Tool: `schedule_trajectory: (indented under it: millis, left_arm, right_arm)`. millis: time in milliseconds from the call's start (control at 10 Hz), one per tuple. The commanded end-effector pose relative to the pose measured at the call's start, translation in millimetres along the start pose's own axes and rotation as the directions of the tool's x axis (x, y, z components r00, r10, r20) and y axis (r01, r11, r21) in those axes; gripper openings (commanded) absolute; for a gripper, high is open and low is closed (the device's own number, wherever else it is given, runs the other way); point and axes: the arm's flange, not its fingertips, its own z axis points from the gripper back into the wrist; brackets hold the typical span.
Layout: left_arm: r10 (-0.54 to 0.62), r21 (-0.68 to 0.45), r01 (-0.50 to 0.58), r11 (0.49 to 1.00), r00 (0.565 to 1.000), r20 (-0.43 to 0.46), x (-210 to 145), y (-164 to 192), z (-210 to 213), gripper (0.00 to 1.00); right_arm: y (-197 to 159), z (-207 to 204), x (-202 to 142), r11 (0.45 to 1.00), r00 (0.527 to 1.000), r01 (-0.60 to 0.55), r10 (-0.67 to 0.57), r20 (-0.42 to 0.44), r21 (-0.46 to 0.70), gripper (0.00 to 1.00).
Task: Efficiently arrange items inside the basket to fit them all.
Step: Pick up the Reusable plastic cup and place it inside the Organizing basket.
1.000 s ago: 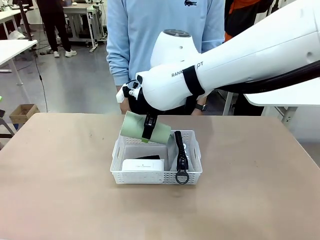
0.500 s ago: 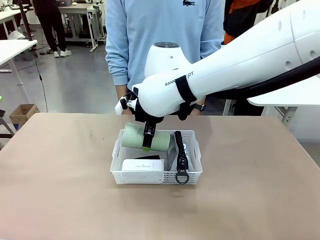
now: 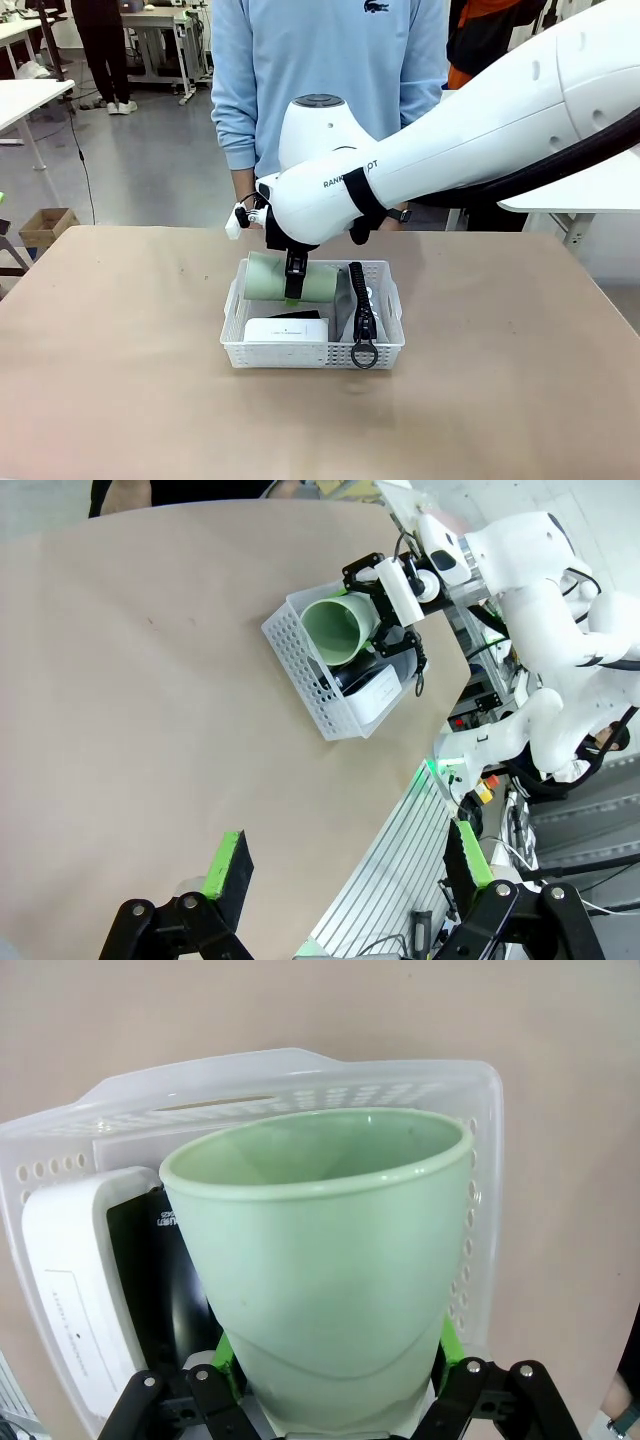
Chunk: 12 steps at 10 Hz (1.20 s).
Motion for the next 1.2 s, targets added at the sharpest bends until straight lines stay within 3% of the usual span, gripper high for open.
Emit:
schedule_trajectory:
  millis: [0, 1100]
  left_arm:
    - [-0.001, 0.008, 0.001, 1.0, 1.0, -0.001, -1.4, -2.5, 1.2, 1.0]
    - [-0.001, 0.008, 0.001, 1.0, 1.0, -0.001, -1.4, -2.5, 1.2, 1.0]
  right_arm:
    - [-3.7, -2.4, 13.5, 0.999, 0.998, 0.044, -0.045, -0.041, -0.03, 0.84]
    - [-9.3, -12.9, 18.6, 0.997, 0.994, 0.065, -0.067, -0.09, -0.031, 0.84]
